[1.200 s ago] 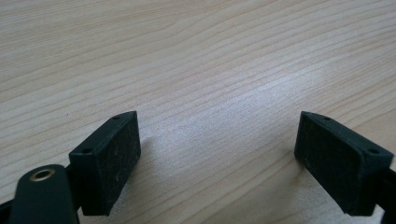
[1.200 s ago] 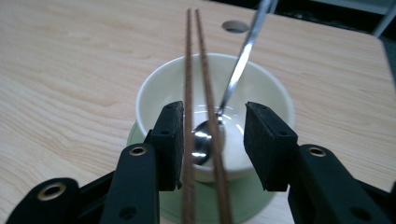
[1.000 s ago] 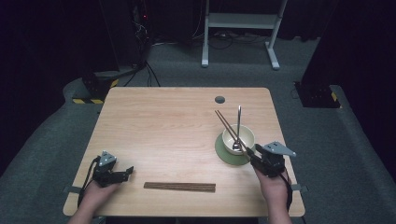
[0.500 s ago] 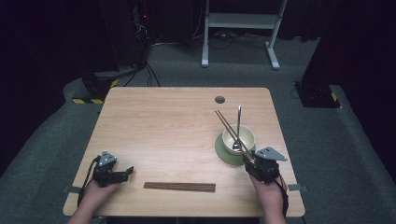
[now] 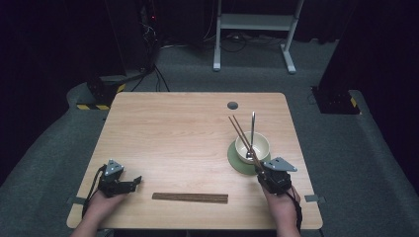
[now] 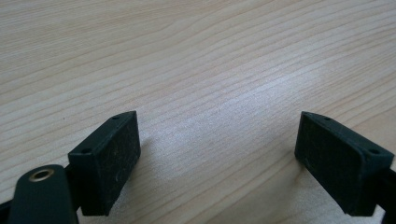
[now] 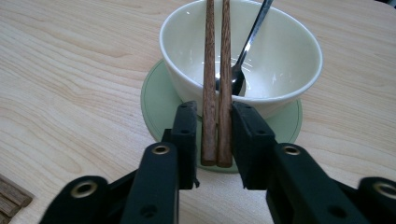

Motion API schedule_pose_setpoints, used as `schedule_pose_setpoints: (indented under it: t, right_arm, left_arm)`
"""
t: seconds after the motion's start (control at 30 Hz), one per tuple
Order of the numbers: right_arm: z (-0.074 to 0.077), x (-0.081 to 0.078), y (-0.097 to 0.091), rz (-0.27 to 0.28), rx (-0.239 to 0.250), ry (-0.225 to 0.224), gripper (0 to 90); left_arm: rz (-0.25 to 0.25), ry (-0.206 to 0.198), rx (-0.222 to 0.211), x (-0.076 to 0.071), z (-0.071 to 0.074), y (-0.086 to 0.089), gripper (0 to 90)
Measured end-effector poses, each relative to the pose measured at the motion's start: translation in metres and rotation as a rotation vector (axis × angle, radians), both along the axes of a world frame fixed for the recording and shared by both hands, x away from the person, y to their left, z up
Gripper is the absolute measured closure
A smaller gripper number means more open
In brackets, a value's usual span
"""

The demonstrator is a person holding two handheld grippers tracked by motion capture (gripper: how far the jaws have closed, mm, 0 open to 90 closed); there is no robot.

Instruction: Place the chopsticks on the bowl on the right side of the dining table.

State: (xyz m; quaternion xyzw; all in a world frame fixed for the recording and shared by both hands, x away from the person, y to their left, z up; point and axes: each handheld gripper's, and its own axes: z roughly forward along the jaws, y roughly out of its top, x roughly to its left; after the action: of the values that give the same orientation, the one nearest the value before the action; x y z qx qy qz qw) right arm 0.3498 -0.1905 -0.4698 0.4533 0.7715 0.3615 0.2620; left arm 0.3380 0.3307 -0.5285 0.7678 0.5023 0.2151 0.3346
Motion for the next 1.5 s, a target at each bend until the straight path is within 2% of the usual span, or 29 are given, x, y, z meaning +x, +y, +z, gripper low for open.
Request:
schedule_pose_setpoints:
  t: [0.17, 0.43, 0.57, 1.0, 1.5]
  right_arm:
    - [0.000, 0.000, -0.005, 0.024, 0.005, -0.003, 76.0]
    - [0.002, -0.002, -0.015, 0.032, 0.002, -0.005, 76.2]
    - [0.002, -0.003, -0.020, 0.042, 0.025, 0.001, 76.2]
    - [0.002, -0.007, -0.019, 0.102, 0.032, 0.018, 76.2]
    - [0.002, -0.008, -0.021, 0.086, 0.042, 0.017, 68.6]
  left_arm:
    - [-0.004, -0.001, 0.000, 0.001, 0.000, 0.000, 14.1]
    - [-0.011, 0.001, 0.001, 0.002, 0.000, 0.000, 14.0]
    - [-0.013, 0.001, 0.000, 0.003, 0.000, -0.001, 14.0]
    - [-0.018, 0.000, 0.001, 0.005, 0.000, -0.002, 13.9]
    - [-0.018, 0.000, 0.000, 0.005, 0.000, -0.002, 13.9]
